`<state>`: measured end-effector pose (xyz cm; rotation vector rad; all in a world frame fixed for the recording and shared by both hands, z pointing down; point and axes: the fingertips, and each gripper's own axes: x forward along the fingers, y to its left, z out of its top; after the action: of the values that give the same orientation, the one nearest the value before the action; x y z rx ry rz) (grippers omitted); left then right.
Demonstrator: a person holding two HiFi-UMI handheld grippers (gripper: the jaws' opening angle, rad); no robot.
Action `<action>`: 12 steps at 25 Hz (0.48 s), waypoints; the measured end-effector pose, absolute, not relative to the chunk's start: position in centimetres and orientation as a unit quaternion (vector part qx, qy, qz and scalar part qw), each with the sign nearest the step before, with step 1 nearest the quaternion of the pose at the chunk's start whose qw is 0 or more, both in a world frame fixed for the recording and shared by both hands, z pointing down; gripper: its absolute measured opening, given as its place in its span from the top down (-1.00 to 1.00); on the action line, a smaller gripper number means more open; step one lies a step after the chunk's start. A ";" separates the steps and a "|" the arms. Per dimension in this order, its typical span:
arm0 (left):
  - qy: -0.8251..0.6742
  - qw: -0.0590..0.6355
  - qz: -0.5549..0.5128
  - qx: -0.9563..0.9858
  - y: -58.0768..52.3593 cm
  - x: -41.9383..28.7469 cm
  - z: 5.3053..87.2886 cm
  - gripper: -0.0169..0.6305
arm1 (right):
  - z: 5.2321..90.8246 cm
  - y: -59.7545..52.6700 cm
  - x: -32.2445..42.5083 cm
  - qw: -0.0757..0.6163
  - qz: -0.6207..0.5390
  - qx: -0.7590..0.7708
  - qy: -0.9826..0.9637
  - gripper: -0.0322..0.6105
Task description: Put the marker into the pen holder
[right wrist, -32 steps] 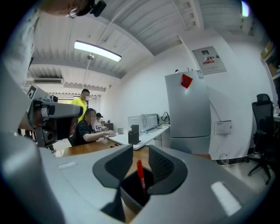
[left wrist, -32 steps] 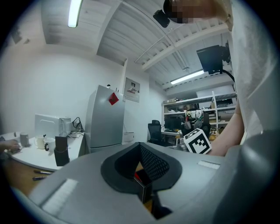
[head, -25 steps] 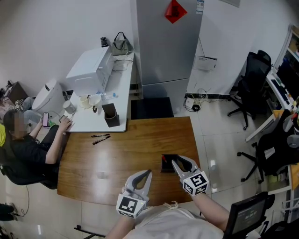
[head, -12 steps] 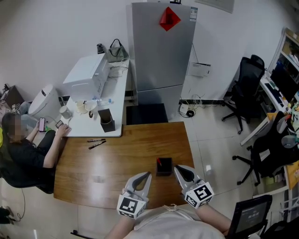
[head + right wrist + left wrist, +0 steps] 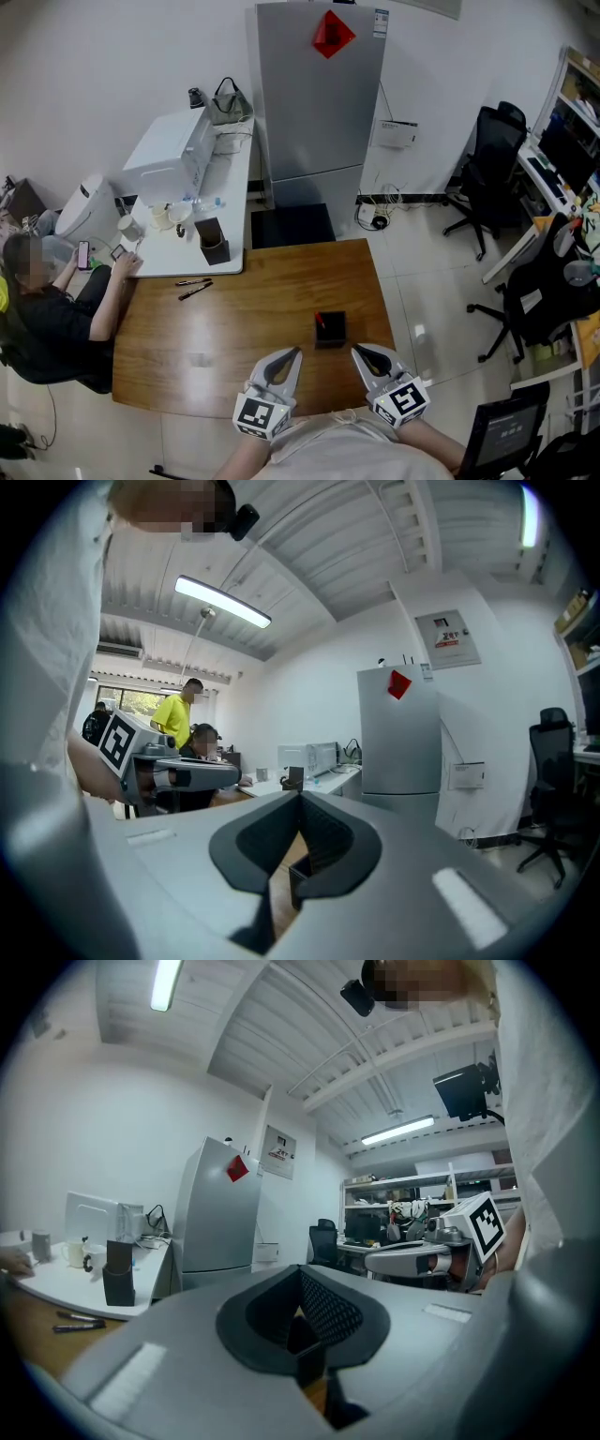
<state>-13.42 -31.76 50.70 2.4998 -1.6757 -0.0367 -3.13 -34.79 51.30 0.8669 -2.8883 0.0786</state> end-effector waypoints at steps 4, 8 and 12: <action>-0.560 0.068 -0.017 0.825 -30.8 -15.1 50.2 0.91 | 50.6 -34.1 -4.2 0.064 0.015 0.292 -0.954 0.90; -0.554 0.084 -0.020 0.828 -28.9 -15.7 50.5 0.91 | 51.7 -31.7 -5.2 0.076 0.022 0.299 -0.951 0.90; -0.535 0.081 -0.011 0.841 -26.4 -15.8 51.7 0.91 | 52.0 -29.2 -5.9 0.077 0.022 0.313 -0.946 0.90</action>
<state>-15.78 -26.43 51.65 2.5130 -1.5988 -0.0324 -5.93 -29.21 51.96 0.9370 -2.8358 0.0657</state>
